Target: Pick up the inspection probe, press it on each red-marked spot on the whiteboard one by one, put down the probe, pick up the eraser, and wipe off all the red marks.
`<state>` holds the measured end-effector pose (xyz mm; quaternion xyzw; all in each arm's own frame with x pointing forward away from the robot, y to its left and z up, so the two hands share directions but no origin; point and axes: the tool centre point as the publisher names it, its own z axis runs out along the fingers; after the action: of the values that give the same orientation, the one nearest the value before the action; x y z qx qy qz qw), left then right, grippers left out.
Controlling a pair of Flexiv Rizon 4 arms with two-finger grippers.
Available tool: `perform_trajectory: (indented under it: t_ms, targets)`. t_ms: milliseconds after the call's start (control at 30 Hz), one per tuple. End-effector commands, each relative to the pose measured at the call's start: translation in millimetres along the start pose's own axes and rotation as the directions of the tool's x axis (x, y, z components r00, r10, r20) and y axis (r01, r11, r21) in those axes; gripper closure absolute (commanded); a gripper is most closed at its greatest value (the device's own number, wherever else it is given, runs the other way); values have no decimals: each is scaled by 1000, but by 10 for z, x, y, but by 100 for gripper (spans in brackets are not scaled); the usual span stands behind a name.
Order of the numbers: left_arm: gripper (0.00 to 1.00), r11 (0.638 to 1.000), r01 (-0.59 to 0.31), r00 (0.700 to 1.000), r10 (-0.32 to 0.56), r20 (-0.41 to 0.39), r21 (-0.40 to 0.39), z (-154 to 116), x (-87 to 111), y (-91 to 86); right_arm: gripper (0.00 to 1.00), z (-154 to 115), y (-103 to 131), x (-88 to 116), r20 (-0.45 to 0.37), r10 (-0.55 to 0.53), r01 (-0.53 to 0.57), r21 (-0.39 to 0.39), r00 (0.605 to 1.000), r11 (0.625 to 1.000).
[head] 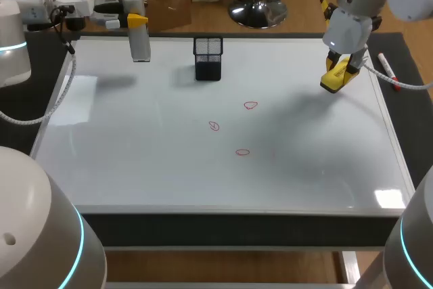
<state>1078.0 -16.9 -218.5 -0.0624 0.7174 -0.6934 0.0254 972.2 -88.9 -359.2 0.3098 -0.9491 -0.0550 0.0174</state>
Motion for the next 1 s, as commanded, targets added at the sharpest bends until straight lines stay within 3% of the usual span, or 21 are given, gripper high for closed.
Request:
perform_trajectory:
  t_ms: [33,300,400,1000]
  targets:
    - [100,1000,0,1000,0,-1,-1,-2,-3,-13,100,-6,-5,1,-2,-1,1,3,1000,1000]
    - [100,1000,0,1000,0,-1,-1,-2,-3,-13,100,-6,-5,1,-2,-1,1,3,1000,1000]
    - [100,1000,-17,1000,17,-8,5,19,102,-23,100,-6,-5,1,-2,-1,1,3,1000,1000]
    - [100,999,-26,998,28,-61,41,354,1288,-54,100,-6,-5,1,-2,-1,1,3,1000,1000]
